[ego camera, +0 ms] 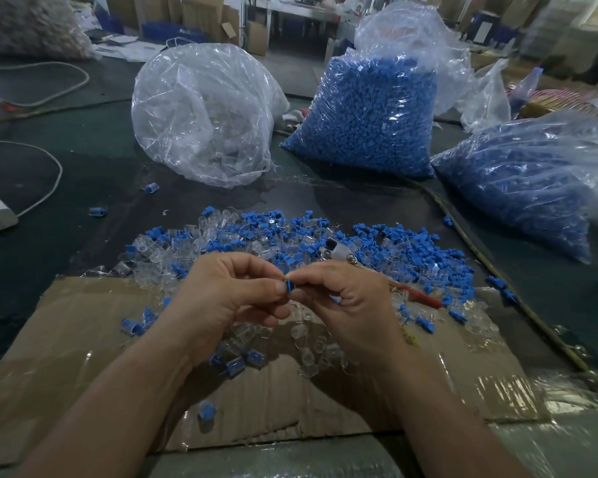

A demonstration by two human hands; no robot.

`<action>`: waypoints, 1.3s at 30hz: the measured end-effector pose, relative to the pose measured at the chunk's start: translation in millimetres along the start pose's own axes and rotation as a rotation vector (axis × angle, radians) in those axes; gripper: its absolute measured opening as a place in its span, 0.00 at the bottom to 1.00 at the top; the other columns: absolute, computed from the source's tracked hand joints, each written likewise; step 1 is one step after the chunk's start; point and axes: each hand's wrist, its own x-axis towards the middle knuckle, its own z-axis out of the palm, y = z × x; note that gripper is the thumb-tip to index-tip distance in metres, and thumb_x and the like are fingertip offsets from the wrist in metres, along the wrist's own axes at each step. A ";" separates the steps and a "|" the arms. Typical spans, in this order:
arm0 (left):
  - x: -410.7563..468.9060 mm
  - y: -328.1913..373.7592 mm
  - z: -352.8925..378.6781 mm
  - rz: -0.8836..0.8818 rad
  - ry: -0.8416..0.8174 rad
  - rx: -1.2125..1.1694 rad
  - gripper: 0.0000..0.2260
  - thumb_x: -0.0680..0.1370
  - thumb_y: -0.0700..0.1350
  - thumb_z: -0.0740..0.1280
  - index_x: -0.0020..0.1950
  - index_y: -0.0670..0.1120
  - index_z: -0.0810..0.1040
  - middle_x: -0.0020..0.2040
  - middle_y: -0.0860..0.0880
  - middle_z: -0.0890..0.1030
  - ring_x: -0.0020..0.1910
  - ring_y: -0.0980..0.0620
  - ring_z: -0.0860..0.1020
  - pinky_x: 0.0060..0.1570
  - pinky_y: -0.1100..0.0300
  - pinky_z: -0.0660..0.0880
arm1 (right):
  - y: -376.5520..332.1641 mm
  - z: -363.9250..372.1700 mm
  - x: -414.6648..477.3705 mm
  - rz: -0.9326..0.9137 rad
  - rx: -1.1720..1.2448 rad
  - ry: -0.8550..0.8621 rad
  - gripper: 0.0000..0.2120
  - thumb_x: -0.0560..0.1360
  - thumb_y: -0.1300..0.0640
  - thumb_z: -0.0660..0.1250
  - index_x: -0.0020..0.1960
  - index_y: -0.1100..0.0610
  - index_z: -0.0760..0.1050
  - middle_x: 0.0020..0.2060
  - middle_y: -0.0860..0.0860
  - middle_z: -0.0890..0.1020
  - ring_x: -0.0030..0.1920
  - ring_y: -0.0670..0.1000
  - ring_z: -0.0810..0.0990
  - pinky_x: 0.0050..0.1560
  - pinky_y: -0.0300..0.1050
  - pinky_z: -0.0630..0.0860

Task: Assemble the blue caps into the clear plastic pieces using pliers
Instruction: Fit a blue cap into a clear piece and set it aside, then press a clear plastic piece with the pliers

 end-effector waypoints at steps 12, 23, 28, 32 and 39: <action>-0.2 -0.8 0.2 0.021 0.025 0.007 0.03 0.60 0.36 0.70 0.33 0.40 0.80 0.31 0.41 0.81 0.27 0.48 0.80 0.26 0.64 0.76 | -0.5 -2.2 2.6 -0.005 -0.080 -0.070 0.12 0.70 0.55 0.66 0.49 0.61 0.80 0.41 0.52 0.83 0.43 0.43 0.79 0.45 0.35 0.77; 1.6 -2.7 0.2 0.084 0.103 -0.006 0.09 0.61 0.38 0.69 0.39 0.37 0.77 0.30 0.42 0.81 0.28 0.49 0.81 0.28 0.63 0.77 | 29.0 -71.2 0.8 0.936 -0.536 -0.371 0.53 0.50 0.28 0.60 0.72 0.47 0.59 0.70 0.48 0.65 0.68 0.51 0.65 0.65 0.50 0.63; 1.8 -2.6 0.3 0.081 0.103 -0.008 0.09 0.60 0.38 0.69 0.39 0.37 0.77 0.30 0.43 0.81 0.29 0.49 0.81 0.28 0.64 0.77 | 33.6 -68.4 0.5 0.919 -0.677 -0.513 0.48 0.54 0.29 0.66 0.70 0.48 0.62 0.66 0.49 0.70 0.63 0.53 0.69 0.63 0.51 0.64; 1.3 -2.5 0.9 0.083 0.108 -0.004 0.10 0.60 0.38 0.69 0.39 0.37 0.77 0.30 0.43 0.81 0.28 0.49 0.81 0.28 0.64 0.77 | 33.7 -65.3 2.1 0.897 -0.688 -0.403 0.35 0.59 0.32 0.70 0.60 0.49 0.72 0.55 0.49 0.77 0.52 0.50 0.73 0.53 0.48 0.70; 2.5 -3.7 1.4 0.076 0.113 -0.017 0.10 0.60 0.38 0.69 0.39 0.37 0.77 0.30 0.43 0.81 0.28 0.49 0.81 0.27 0.64 0.77 | 28.3 -67.0 2.4 0.911 -0.581 -0.503 0.45 0.50 0.28 0.65 0.62 0.51 0.69 0.55 0.49 0.75 0.46 0.47 0.69 0.48 0.44 0.67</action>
